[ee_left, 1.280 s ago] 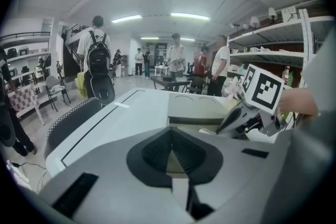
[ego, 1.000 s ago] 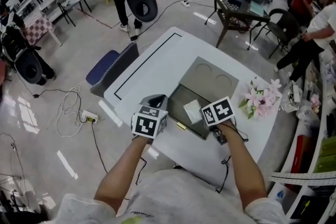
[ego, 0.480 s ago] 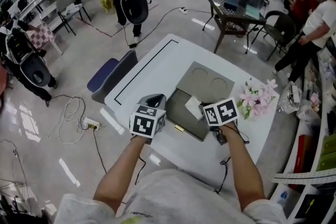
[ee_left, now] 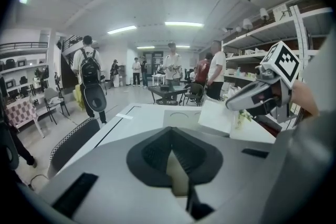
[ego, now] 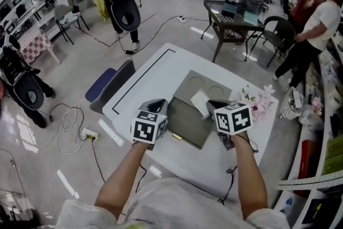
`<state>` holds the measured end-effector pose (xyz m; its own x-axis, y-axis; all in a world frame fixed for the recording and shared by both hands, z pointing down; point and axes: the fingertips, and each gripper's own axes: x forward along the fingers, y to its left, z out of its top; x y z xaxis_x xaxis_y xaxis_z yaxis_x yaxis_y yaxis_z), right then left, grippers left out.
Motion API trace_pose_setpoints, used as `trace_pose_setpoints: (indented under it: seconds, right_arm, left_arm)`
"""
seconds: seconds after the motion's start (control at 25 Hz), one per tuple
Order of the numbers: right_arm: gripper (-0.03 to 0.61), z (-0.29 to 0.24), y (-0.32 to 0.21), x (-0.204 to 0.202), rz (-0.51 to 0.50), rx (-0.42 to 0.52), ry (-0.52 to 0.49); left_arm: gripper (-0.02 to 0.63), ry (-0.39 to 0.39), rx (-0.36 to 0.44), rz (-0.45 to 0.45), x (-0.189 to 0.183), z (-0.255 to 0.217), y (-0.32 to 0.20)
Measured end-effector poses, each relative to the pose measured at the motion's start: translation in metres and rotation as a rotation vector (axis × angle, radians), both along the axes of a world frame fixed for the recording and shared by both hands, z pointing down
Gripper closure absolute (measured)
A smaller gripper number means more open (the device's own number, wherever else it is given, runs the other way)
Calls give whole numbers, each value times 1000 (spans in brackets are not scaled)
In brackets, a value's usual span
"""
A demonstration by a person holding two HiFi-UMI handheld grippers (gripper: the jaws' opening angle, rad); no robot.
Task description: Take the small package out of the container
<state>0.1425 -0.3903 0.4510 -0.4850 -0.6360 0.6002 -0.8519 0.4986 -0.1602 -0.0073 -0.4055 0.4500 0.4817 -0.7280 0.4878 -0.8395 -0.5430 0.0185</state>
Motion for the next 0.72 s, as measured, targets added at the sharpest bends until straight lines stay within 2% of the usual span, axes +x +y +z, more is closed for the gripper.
trace_pose_setpoints:
  seconds: [0.36, 0.52, 0.72]
  right_arm:
    - [574, -56, 3, 22, 69, 213, -72]
    - [574, -68, 9, 30, 94, 268, -84]
    - [574, -70, 15, 39, 110, 288, -82]
  left_arm:
    - [612, 32, 40, 15, 18, -19, -5]
    - [612, 38, 53, 25, 24, -25, -6]
    - [612, 47, 65, 29, 31, -29, -5]
